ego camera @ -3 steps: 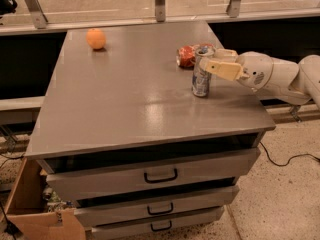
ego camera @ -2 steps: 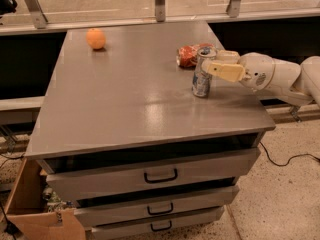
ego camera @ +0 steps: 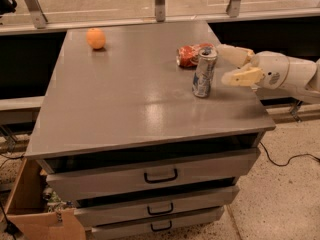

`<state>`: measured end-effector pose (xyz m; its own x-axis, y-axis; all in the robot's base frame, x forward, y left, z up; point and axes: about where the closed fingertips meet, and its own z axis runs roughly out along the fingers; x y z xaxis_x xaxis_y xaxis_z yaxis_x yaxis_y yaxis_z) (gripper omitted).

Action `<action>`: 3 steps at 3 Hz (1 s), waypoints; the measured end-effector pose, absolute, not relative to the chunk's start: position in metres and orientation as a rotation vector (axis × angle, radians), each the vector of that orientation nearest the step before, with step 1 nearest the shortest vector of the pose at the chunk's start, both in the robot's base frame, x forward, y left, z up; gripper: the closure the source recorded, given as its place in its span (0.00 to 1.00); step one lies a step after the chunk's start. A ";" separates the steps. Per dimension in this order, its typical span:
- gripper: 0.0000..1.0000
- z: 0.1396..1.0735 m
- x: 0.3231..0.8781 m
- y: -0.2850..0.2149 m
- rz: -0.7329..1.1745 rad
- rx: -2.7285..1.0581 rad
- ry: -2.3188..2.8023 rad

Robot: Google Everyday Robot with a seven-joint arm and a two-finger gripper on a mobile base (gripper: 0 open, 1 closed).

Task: Place redbull can upright

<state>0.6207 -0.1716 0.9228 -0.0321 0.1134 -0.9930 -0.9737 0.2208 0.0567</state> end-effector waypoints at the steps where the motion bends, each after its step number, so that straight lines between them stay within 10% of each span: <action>1: 0.00 0.942 0.618 -0.207 1.032 -1.007 1.274; 3: 0.00 0.983 0.598 -0.283 0.826 -1.091 1.289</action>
Offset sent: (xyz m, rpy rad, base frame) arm -0.0418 -0.1974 0.0788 -0.3439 -0.2214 -0.1684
